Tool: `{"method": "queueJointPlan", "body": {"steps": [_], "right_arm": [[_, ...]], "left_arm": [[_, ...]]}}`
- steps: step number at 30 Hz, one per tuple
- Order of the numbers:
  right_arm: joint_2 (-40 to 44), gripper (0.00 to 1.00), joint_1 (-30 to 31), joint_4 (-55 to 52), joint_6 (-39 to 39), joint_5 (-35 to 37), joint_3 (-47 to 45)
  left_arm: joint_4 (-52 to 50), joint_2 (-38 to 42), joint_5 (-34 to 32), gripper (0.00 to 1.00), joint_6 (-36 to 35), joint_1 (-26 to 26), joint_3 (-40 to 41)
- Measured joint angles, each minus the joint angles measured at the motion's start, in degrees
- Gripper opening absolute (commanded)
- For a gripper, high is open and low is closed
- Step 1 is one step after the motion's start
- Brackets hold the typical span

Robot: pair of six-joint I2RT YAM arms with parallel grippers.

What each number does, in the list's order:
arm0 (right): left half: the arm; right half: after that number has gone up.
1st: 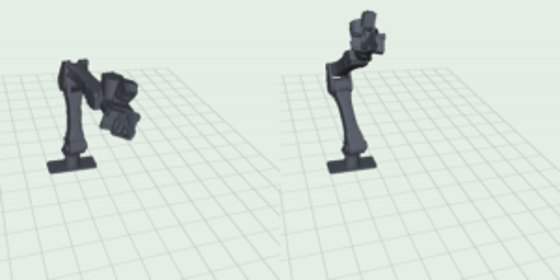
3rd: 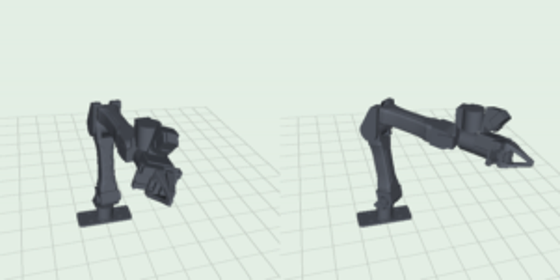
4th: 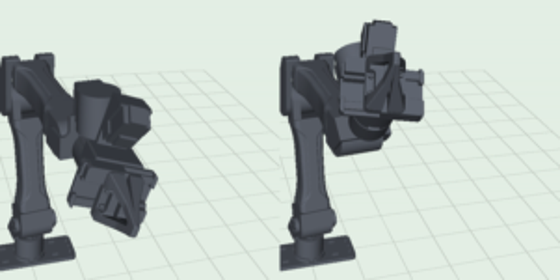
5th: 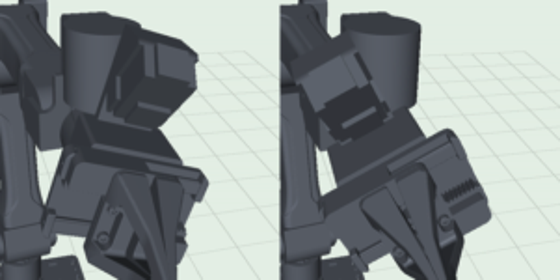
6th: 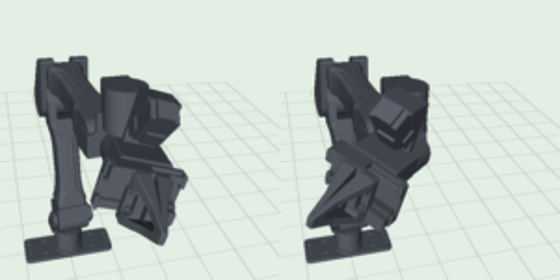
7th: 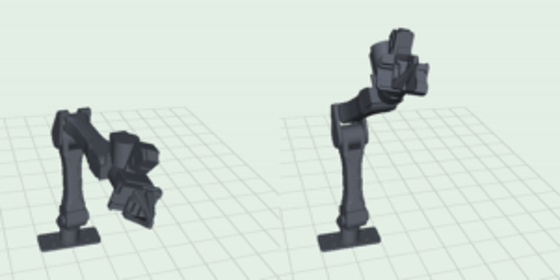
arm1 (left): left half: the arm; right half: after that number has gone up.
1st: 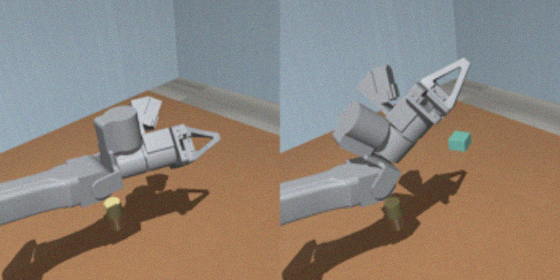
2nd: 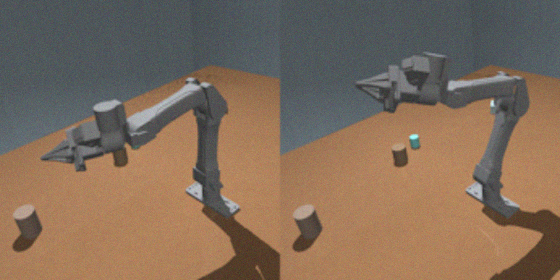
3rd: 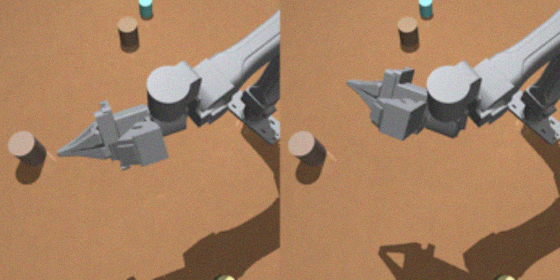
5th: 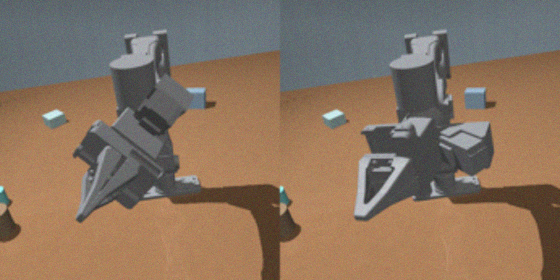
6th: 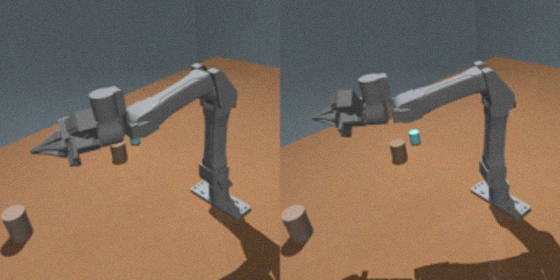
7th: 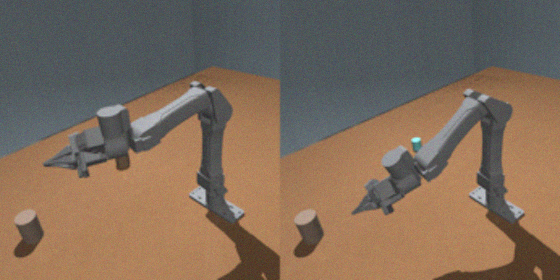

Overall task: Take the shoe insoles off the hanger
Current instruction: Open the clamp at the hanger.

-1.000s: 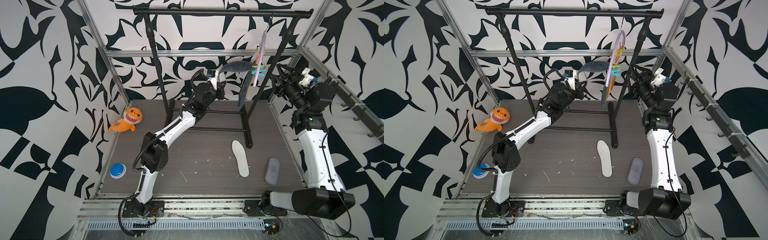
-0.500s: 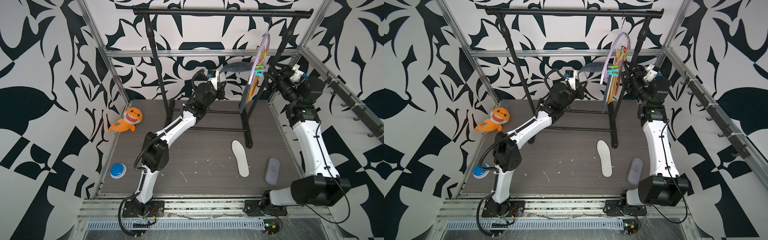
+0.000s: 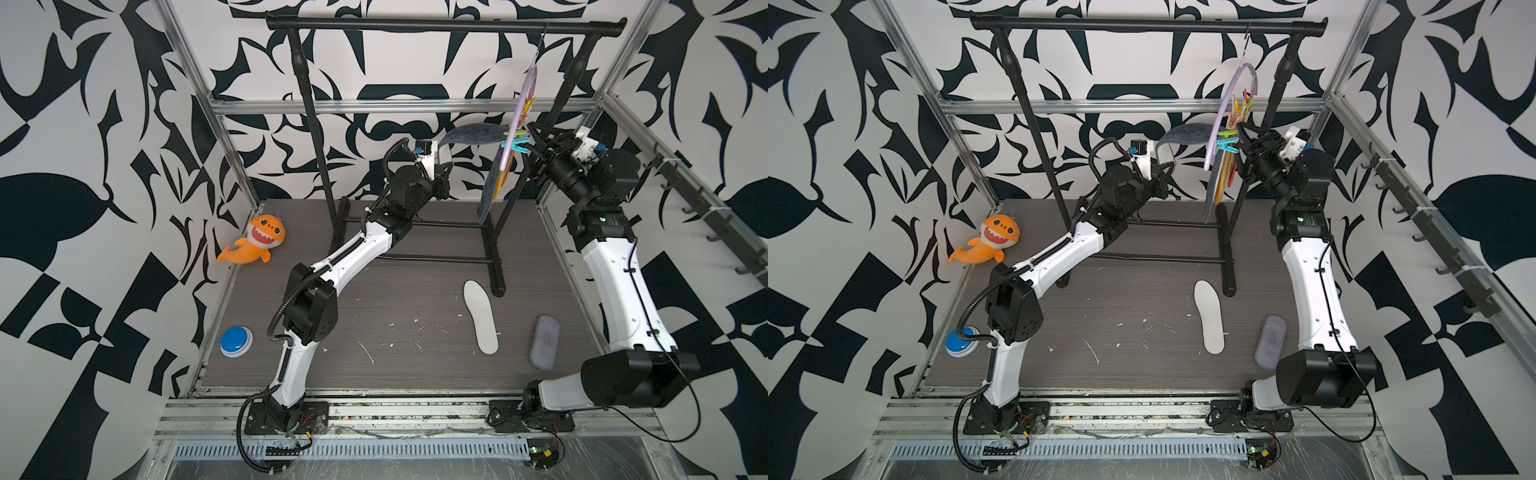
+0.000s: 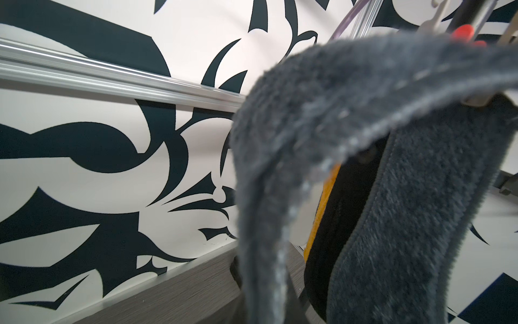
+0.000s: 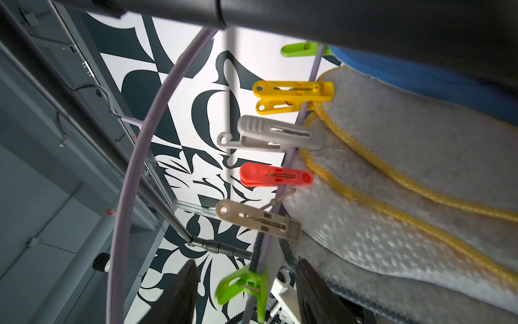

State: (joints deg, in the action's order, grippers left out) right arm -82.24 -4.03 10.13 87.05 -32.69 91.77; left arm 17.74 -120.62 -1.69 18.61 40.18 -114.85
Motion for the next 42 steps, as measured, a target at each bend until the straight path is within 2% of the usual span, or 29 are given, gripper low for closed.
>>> {"method": "queueJointPlan", "body": {"steps": [42], "right_arm": [[-2.34, 0.34, 2.05, -1.27, 0.28, 0.83, 1.95]], "left_arm": [[1.31, 0.02, -0.46, 0.0, 0.02, 0.0, 1.88]]}}
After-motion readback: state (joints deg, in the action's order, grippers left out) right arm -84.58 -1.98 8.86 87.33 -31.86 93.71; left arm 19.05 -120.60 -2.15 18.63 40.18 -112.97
